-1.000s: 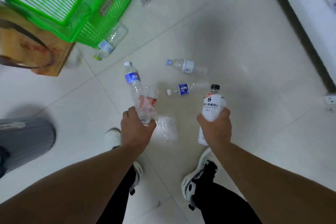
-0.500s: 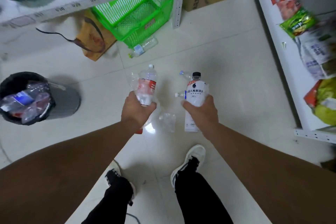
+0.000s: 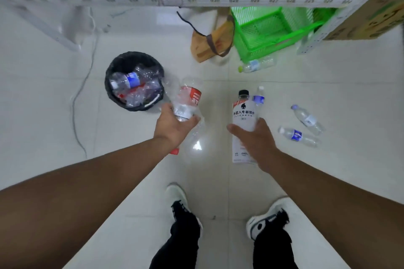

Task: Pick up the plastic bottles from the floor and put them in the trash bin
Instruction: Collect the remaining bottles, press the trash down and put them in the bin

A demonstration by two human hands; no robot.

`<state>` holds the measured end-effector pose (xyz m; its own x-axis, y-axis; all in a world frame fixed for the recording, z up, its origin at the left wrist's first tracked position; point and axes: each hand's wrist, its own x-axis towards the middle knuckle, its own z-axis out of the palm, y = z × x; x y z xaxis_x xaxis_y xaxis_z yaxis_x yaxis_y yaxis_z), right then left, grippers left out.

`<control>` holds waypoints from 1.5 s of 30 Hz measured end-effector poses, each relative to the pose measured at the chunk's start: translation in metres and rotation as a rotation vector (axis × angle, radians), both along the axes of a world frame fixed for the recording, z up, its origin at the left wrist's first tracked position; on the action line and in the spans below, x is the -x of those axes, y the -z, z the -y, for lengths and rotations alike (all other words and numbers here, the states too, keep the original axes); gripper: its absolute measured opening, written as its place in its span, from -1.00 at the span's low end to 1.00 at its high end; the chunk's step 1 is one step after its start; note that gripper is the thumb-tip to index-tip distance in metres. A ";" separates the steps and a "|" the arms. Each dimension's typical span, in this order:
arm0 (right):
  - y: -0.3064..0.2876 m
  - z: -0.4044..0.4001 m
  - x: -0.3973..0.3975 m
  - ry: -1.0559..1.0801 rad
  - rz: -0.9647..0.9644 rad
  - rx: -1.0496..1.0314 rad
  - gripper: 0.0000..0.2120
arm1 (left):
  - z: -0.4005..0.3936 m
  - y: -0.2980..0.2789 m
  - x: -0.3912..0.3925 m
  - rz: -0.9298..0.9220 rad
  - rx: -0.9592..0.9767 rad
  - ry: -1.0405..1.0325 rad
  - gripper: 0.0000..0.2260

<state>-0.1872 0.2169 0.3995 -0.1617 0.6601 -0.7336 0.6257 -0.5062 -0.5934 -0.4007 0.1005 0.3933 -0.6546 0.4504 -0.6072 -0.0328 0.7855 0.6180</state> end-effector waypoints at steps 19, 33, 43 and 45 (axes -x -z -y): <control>0.001 0.040 0.309 -0.210 -0.037 0.294 -0.40 | 0.131 -0.033 0.243 -0.041 0.091 -0.317 -0.53; 0.073 0.025 0.398 -0.048 0.145 0.428 -0.21 | 0.052 0.063 0.338 0.033 0.229 -0.088 -0.47; 0.149 0.030 0.436 -0.034 0.235 0.206 0.23 | -0.025 0.146 0.379 -0.260 0.542 0.551 -0.04; 0.141 0.032 0.431 -0.129 0.252 0.128 0.22 | -0.029 0.141 0.383 -0.285 0.524 0.572 -0.12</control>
<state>-0.6177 0.1845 0.2585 -0.0408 0.5455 -0.8371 0.8091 -0.4735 -0.3481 -0.7833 0.1297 0.2519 -0.5703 0.4655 -0.6768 0.5623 0.8219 0.0915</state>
